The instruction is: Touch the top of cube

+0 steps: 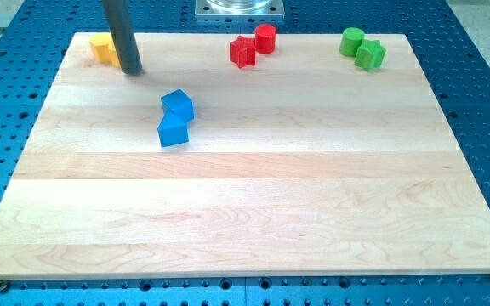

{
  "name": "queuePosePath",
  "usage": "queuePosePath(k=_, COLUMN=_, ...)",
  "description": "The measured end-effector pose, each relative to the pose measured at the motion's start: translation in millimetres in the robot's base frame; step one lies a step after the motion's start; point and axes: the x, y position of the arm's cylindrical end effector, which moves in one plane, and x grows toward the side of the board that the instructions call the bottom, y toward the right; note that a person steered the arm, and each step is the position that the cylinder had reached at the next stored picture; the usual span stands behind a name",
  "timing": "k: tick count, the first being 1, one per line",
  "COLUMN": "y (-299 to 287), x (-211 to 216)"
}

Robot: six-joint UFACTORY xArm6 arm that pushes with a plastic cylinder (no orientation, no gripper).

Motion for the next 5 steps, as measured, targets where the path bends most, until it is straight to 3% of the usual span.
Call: queuePosePath(k=5, y=17, x=1)
